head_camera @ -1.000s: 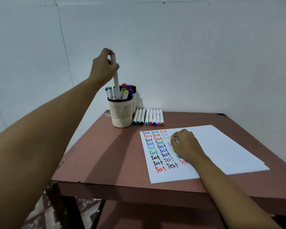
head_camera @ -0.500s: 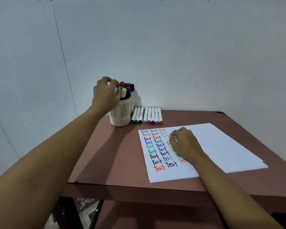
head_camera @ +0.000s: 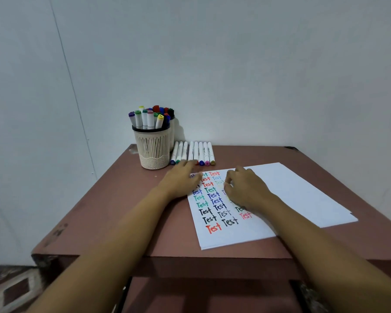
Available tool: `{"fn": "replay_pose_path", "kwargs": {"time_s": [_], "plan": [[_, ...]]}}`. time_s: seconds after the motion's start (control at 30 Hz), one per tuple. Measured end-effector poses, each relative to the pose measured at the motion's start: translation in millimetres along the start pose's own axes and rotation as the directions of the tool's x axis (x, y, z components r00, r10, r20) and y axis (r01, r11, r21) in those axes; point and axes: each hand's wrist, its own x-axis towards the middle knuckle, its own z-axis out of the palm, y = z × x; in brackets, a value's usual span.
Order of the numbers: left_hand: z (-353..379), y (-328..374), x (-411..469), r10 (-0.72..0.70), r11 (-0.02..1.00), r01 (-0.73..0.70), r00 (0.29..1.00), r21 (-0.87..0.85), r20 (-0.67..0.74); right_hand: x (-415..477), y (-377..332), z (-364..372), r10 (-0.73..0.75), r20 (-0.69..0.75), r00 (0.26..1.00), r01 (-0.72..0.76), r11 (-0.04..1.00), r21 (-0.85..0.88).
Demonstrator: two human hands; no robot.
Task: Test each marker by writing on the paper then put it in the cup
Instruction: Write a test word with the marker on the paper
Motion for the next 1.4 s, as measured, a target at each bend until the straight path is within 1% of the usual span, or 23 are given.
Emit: {"fn": "replay_pose_path", "kwargs": {"time_s": [0.03,0.1,0.23,0.33,0.47,0.57,0.63,0.7,0.77,0.83,0.93,1.0,1.1,1.17,1.23,1.33,1.4], "plan": [[0,0,0,-0.007,1.0,0.006,0.998,0.021,0.063,3,0,-4,0.012,0.012,1.0,-0.013,1.0,0.024],[0,0,0,0.001,0.999,-0.006,0.995,0.049,0.103,14,0,-9,0.067,0.029,0.997,-0.069,0.994,0.08],[1,0,0,0.015,0.997,-0.023,0.995,0.079,0.098,50,-4,-3,0.191,0.011,0.982,-0.189,0.96,0.205],[1,0,0,0.019,0.997,-0.026,0.996,0.078,0.085,74,-14,6,0.247,0.023,0.969,-0.244,0.931,0.27],[3,-1,2,0.03,0.996,-0.036,0.997,0.087,0.073,94,-26,15,0.307,0.03,0.951,-0.304,0.915,0.263],[4,-2,3,0.028,0.995,-0.034,0.997,0.091,0.07,101,-28,19,0.325,0.03,0.945,-0.325,0.931,0.165],[5,-3,4,0.027,0.995,-0.033,0.997,0.094,0.067,105,-27,24,0.338,0.007,0.941,-0.336,0.932,0.14],[6,-4,5,0.024,0.995,-0.031,0.997,0.095,0.067,106,-26,28,0.348,-0.023,0.937,-0.339,0.925,0.171],[6,-4,5,0.023,0.996,-0.029,0.998,0.089,0.067,103,-23,28,0.388,-0.071,0.919,-0.362,0.901,0.237],[6,-5,5,0.021,0.998,-0.024,0.998,0.054,0.061,98,-17,23,0.454,-0.125,0.882,-0.385,0.848,0.364],[6,-6,6,0.002,0.999,-0.001,1.0,-0.047,0.024,92,-3,8,0.541,-0.157,0.826,-0.362,0.723,0.589],[5,-5,5,-0.003,0.996,0.0,1.0,-0.086,-0.03,85,7,-3,0.574,-0.197,0.795,-0.296,0.651,0.699],[3,-1,2,0.072,0.992,-0.086,0.986,-0.089,-0.149,68,17,-20,0.603,-0.232,0.763,-0.147,0.511,0.847],[1,2,0,0.146,0.983,-0.166,0.964,-0.072,-0.223,56,20,-30,0.609,-0.233,0.758,-0.079,0.44,0.894],[1,5,-1,0.21,0.972,-0.232,0.938,-0.048,-0.276,47,22,-32,0.603,-0.209,0.77,-0.055,0.389,0.919],[3,8,-2,0.276,0.955,-0.294,0.92,-0.025,-0.277,38,21,-24,0.582,-0.152,0.799,-0.026,0.285,0.958],[3,10,-4,0.284,0.953,-0.302,0.926,-0.034,-0.25,34,19,-18,0.562,-0.117,0.819,-0.024,0.237,0.971]]}}
